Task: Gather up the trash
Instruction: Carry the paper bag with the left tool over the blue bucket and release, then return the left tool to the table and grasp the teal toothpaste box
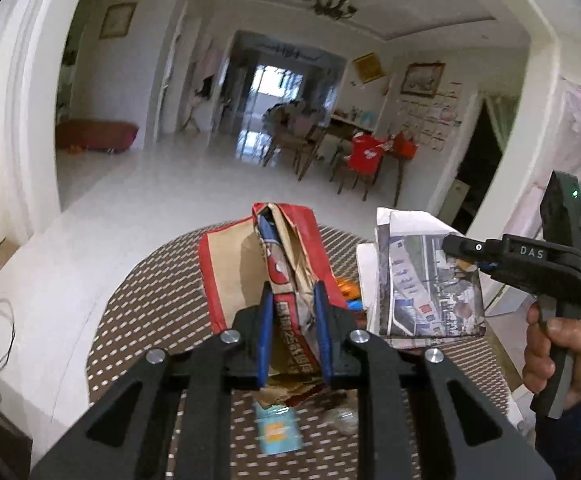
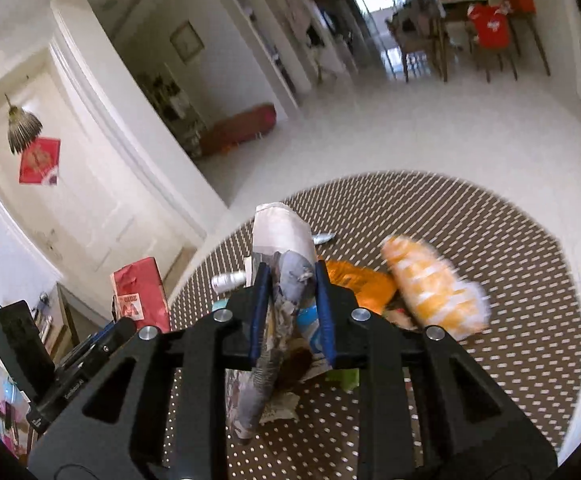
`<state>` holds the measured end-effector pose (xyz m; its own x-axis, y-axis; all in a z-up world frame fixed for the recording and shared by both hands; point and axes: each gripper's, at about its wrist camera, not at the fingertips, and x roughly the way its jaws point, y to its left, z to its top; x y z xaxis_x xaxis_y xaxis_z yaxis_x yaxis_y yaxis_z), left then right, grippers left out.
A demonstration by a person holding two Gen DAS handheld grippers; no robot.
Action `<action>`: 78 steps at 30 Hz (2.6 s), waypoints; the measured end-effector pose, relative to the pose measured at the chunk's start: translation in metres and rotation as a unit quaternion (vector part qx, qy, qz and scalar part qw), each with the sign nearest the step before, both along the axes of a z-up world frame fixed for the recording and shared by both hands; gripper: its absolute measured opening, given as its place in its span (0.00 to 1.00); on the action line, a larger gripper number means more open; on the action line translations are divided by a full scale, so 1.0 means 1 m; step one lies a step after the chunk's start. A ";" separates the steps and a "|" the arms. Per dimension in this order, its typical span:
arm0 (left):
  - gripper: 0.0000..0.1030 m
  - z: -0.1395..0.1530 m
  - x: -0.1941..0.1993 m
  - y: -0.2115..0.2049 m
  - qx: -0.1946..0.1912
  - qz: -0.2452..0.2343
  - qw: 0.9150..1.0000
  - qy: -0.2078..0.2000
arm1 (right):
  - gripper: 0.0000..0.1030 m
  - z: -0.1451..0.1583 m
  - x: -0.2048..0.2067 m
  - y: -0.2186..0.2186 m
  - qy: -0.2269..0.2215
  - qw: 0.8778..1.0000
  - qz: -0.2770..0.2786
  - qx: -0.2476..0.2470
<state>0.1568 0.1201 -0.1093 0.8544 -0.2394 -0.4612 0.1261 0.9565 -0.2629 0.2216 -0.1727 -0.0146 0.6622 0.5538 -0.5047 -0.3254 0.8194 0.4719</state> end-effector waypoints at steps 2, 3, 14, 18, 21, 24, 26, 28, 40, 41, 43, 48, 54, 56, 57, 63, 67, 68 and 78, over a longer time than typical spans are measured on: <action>0.18 0.014 -0.004 -0.018 0.002 -0.014 1.000 -0.016 | 0.22 0.007 -0.013 -0.019 -0.014 1.000 -0.015 0.006; 0.18 0.018 -0.005 -0.025 0.002 -0.019 1.000 -0.021 | 0.22 0.007 -0.015 -0.027 -0.019 1.000 -0.022 0.008; 0.18 0.044 0.003 -0.189 -0.001 -0.155 0.987 -0.038 | 0.22 0.007 -0.088 -0.201 -0.057 0.981 -0.185 0.017; 0.18 0.032 0.014 -0.275 -0.007 -0.225 0.974 -0.018 | 0.22 -0.019 -0.113 -0.277 -0.031 0.964 -0.263 0.006; 0.18 0.011 0.023 -0.341 0.000 -0.272 0.962 0.007 | 0.22 -0.046 -0.127 -0.327 0.001 0.949 -0.316 -0.011; 0.18 -0.018 0.032 -0.398 0.006 -0.301 0.953 0.042 | 0.22 -0.082 -0.132 -0.366 0.042 0.937 -0.348 -0.020; 0.18 -0.044 0.041 -0.433 0.012 -0.317 0.945 0.078 | 0.22 -0.109 -0.130 -0.390 0.073 0.928 -0.363 -0.028; 0.18 -0.071 0.049 -0.467 0.026 -0.325 0.939 0.111 | 0.22 -0.139 -0.125 -0.409 0.108 0.921 -0.374 -0.029; 0.19 -0.203 0.103 -0.568 0.125 -0.307 0.908 0.254 | 0.24 -0.264 -0.077 -0.448 0.248 0.894 -0.372 -0.008; 0.19 -0.208 0.105 -0.570 0.129 -0.306 0.907 0.259 | 0.27 -0.270 -0.075 -0.452 0.252 0.894 -0.371 0.003; 0.21 -0.225 0.108 -0.576 0.143 -0.308 0.900 0.274 | 0.43 -0.280 -0.073 -0.461 0.263 0.890 -0.373 0.013; 0.83 -0.252 0.117 -0.594 0.146 -0.296 0.889 0.316 | 0.68 -0.275 -0.085 -0.463 0.261 0.886 -0.382 0.025; 0.87 -0.240 0.118 -0.582 0.148 -0.280 0.896 0.310 | 0.94 -0.263 -0.090 -0.460 0.243 0.886 -0.395 0.010; 0.88 -0.226 0.115 -0.581 0.149 -0.282 0.900 0.298 | 0.94 -0.259 -0.097 -0.461 0.236 0.884 -0.403 0.012; 0.88 -0.219 0.112 -0.580 0.149 -0.284 0.902 0.289 | 0.94 -0.253 -0.101 -0.459 0.230 0.883 -0.408 0.010; 0.89 -0.169 0.089 -0.570 0.134 -0.292 0.915 0.243 | 0.94 -0.211 -0.120 -0.448 0.193 0.882 -0.430 0.002; 0.89 -0.133 0.073 -0.546 0.114 -0.296 0.926 0.204 | 0.94 -0.168 -0.131 -0.434 0.148 0.887 -0.437 -0.001; 0.89 -0.124 0.069 -0.542 0.111 -0.298 0.927 0.197 | 0.94 -0.157 -0.134 -0.429 0.136 0.889 -0.438 -0.003; 0.89 -0.036 0.029 -0.470 0.081 -0.279 0.951 0.103 | 0.94 -0.070 -0.154 -0.358 0.011 0.904 -0.425 -0.045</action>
<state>0.1858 -0.3504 -0.1456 0.5023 -0.5402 -0.6752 0.5874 0.7862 -0.1921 0.0672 -0.5304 -0.0846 0.8189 -0.1946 -0.5399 0.4482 0.8044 0.3899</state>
